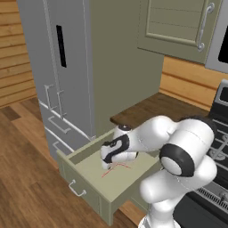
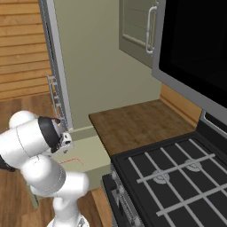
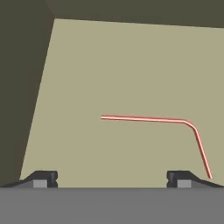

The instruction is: Take a straw from the drawer in front and place it inside the glass cup on the dining counter.

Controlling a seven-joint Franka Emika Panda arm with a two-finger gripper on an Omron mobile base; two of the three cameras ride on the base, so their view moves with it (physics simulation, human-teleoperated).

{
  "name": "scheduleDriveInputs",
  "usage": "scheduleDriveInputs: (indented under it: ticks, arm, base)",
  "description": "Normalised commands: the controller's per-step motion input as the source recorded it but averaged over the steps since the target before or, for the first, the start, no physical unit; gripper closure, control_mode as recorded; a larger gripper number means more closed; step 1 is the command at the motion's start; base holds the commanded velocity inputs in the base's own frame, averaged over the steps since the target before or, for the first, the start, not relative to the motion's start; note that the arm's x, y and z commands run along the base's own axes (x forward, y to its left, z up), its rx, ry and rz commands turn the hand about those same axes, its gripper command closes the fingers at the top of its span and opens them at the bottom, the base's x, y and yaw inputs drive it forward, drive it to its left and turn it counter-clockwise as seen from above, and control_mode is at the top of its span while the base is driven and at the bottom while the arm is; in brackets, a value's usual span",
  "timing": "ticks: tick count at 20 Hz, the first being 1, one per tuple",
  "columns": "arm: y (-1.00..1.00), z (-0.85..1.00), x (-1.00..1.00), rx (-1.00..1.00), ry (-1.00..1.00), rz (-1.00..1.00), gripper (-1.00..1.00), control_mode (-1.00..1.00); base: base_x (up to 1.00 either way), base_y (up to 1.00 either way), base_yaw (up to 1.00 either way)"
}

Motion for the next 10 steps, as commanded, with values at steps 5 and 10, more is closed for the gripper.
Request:
scheduleDriveInputs:
  ticks: [5,10]
  arm:
    - [-0.56,0.00,0.49,-0.01,0.02,0.09,-1.00,-1.00]
    - [-0.31,-0.22,0.22,-0.07,0.00,0.10,-1.00,-1.00]
  base:
    - [0.00,0.00,0.00]
    - [0.00,0.00,0.00]
